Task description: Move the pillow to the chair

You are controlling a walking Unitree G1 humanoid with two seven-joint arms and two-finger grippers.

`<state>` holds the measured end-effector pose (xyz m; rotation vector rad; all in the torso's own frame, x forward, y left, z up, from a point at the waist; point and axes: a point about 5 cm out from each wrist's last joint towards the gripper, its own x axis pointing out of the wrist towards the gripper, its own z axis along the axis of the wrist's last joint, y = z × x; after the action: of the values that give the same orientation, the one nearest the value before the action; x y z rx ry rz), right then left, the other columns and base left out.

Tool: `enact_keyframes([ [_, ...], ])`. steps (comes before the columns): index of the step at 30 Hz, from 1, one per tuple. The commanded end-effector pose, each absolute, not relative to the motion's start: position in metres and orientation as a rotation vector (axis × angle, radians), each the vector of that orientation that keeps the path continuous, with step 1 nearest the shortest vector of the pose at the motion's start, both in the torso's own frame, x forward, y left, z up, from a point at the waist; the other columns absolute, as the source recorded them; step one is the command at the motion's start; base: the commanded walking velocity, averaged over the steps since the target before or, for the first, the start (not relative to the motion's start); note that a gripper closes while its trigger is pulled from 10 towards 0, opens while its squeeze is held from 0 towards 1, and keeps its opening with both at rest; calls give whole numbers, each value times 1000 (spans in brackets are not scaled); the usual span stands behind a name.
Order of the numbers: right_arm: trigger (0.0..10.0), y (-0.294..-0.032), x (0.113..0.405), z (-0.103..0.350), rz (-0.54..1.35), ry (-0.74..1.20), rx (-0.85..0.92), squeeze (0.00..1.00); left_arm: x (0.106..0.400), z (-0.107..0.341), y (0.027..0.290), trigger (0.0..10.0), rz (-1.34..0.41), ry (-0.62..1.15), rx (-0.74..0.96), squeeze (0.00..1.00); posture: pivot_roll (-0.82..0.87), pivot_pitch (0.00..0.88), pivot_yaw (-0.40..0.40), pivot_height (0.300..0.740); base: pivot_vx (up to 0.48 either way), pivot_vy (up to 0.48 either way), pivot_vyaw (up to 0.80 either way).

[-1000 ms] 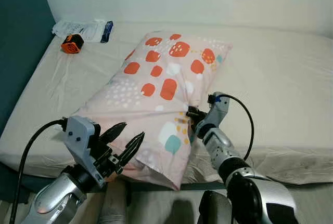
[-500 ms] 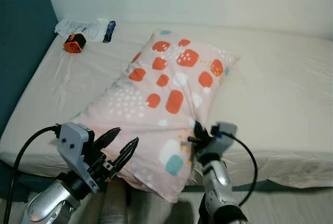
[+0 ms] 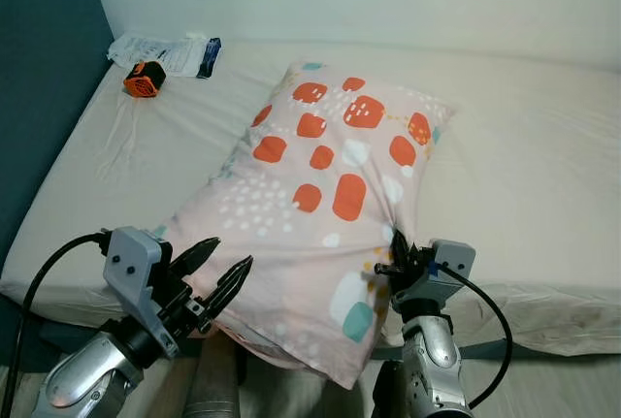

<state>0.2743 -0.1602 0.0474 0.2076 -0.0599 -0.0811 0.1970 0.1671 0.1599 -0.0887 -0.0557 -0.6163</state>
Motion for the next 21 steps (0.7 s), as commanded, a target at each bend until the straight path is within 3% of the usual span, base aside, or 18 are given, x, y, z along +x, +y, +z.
enact_keyframes([
  [1,10000,-175,259,29,-162,19,216,475,197,153,169,10000,-615,-23,-61,0,309,97,-119,561,0,0,0],
  [2,10000,-175,260,27,-146,32,219,1000,199,148,170,10000,-597,-5,-54,0,301,84,-122,561,0,0,0],
  [10,10000,-172,252,28,-73,48,172,1000,206,127,181,10000,-471,85,-68,0,243,36,-106,561,0,0,0],
  [11,10000,-172,247,24,-54,82,131,0,207,122,184,10000,-449,104,-91,0,229,29,-103,561,0,0,0],
  [17,10000,-187,222,3,-87,200,37,0,213,106,199,10000,-341,206,-175,0,206,18,-100,561,0,0,0],
  [18,10000,-195,213,-1,-116,219,27,0,207,94,209,10000,-293,286,-225,1000,189,12,-94,561,0,0,0],
  [21,10000,-200,208,-3,-133,227,23,0,202,87,214,10000,-265,338,-259,1000,189,12,-94,561,0,0,0],
])
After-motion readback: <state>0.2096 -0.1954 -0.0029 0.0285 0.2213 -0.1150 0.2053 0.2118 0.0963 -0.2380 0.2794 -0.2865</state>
